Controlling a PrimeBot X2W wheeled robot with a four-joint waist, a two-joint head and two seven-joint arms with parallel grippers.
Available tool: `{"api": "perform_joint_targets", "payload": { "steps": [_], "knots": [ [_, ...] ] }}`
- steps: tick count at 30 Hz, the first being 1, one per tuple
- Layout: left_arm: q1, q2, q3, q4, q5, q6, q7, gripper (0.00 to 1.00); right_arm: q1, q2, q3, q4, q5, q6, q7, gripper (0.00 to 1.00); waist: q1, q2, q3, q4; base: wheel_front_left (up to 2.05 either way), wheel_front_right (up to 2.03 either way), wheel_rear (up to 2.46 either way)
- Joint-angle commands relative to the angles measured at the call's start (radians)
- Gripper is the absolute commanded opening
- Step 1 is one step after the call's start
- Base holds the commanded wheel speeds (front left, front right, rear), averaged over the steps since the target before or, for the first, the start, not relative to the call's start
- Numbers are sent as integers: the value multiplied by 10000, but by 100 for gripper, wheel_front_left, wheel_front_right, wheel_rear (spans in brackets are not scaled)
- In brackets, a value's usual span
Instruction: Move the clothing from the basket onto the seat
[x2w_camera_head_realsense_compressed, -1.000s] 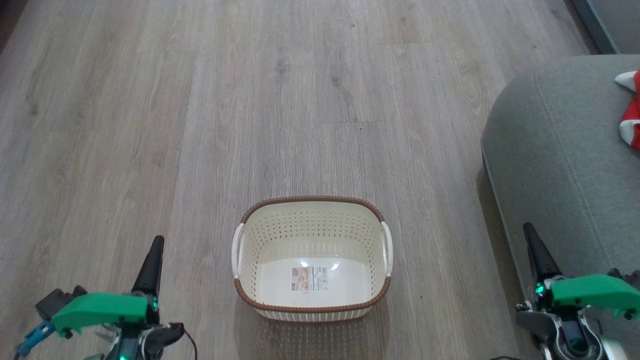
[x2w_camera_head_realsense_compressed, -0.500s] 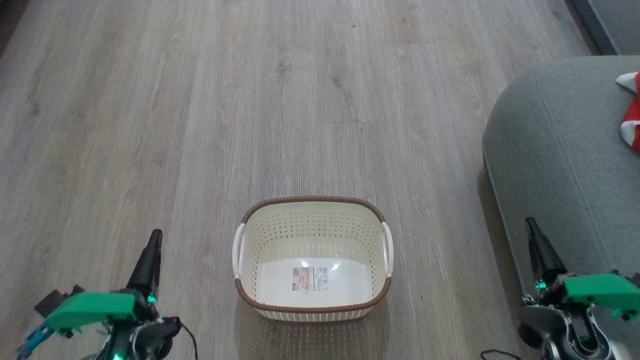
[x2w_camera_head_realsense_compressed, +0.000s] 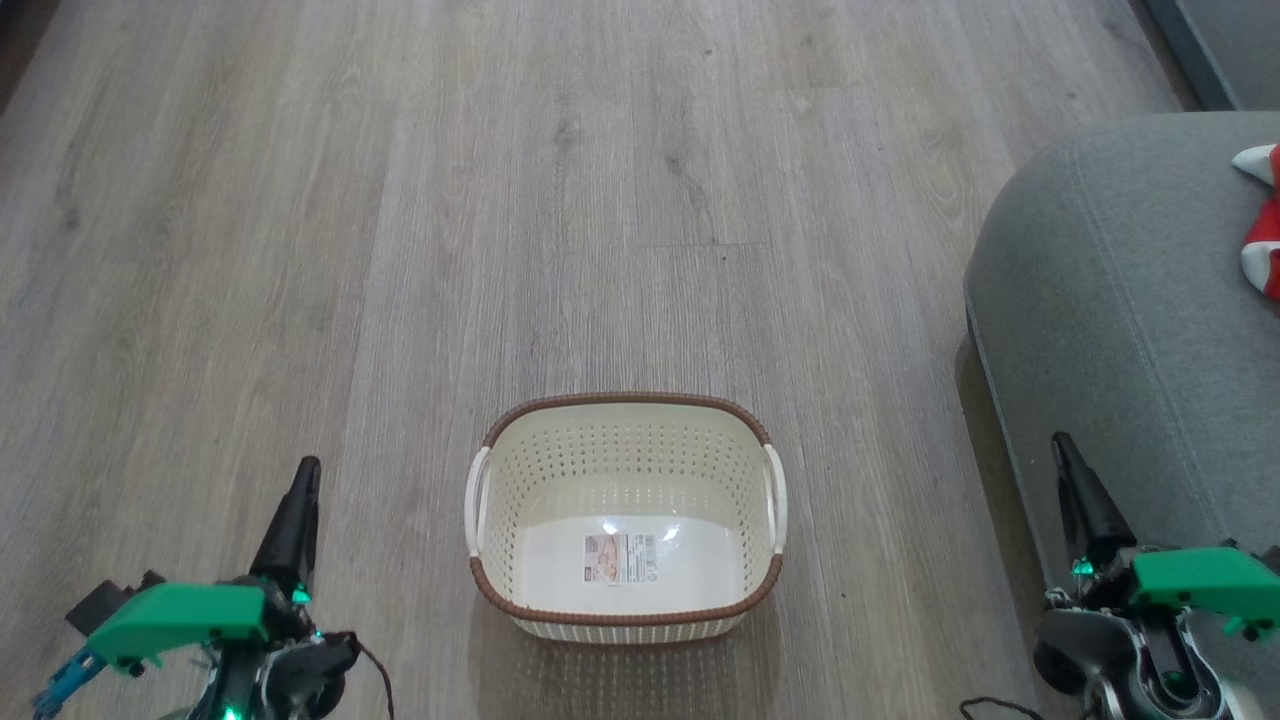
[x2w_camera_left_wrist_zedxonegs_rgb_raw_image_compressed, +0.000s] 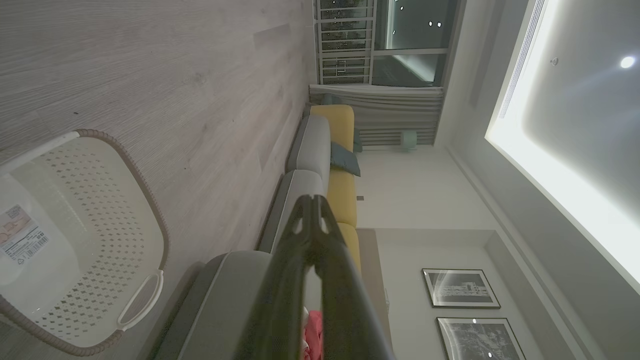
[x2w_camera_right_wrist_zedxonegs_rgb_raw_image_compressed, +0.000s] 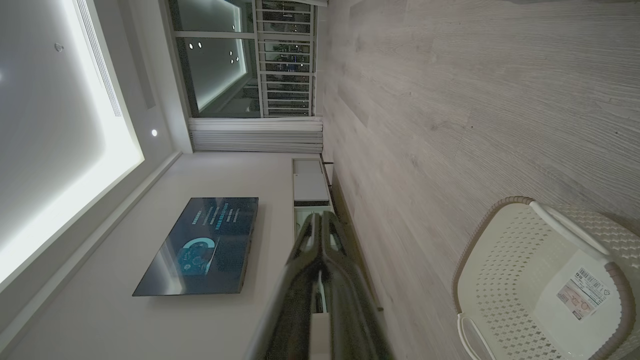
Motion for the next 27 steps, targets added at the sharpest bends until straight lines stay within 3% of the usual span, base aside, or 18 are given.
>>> {"api": "perform_joint_targets", "payload": {
  "steps": [1, 27],
  "knots": [
    [-501, 137, 354, -338, -66, -92, 76, 0, -560, -33, 171, -385, 56, -2, 45, 0, 0, 0, 0, 0, 0, 0, 0],
    [-501, 137, 353, -339, -66, -92, 75, 0, -560, -33, 172, -385, 57, -2, 44, 0, 0, 0, 0, 0, 0, 0, 0]
  ]
}}
